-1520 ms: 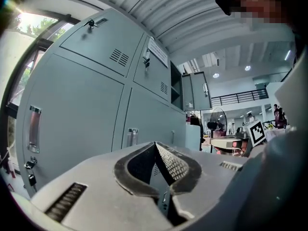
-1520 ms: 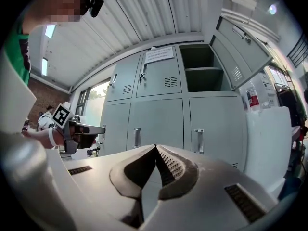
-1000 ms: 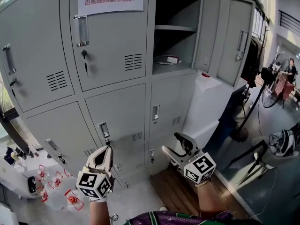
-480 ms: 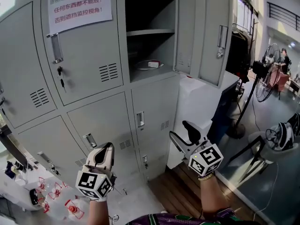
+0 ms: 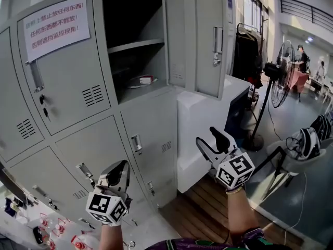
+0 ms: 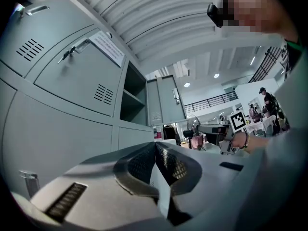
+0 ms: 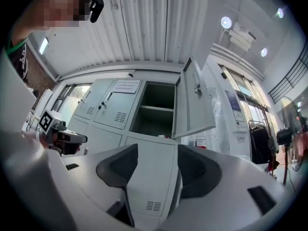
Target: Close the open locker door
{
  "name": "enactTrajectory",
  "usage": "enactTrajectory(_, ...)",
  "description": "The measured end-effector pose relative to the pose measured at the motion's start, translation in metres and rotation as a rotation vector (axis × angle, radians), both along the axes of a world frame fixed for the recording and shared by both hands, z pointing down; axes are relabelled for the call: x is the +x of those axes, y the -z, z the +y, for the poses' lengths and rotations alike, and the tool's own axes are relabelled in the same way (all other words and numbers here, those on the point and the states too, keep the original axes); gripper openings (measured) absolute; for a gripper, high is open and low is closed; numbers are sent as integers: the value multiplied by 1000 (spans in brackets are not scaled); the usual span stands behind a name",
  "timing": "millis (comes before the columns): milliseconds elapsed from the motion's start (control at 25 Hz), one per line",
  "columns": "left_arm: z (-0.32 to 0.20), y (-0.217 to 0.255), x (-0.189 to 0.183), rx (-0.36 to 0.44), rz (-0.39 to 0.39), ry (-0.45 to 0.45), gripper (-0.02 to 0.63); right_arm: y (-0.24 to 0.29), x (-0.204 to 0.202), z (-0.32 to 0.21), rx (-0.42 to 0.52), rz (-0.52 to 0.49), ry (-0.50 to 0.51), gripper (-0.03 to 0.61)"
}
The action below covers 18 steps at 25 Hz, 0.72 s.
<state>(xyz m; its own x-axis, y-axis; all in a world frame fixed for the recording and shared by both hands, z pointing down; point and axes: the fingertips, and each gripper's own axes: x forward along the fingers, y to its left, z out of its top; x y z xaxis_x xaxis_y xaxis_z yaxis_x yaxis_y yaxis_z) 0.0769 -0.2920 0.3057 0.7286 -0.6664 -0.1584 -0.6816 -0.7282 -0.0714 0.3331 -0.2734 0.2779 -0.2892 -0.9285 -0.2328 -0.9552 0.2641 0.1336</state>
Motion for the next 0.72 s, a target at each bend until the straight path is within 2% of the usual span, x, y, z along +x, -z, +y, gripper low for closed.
enactTrajectory(360, -6, 5, 45, 16, 27, -24, 23, 17, 62, 2, 26, 23, -50, 239)
enactTrajectory(720, -10, 1, 68, 15, 8, 17, 23, 43, 95, -22, 83, 21, -13, 236)
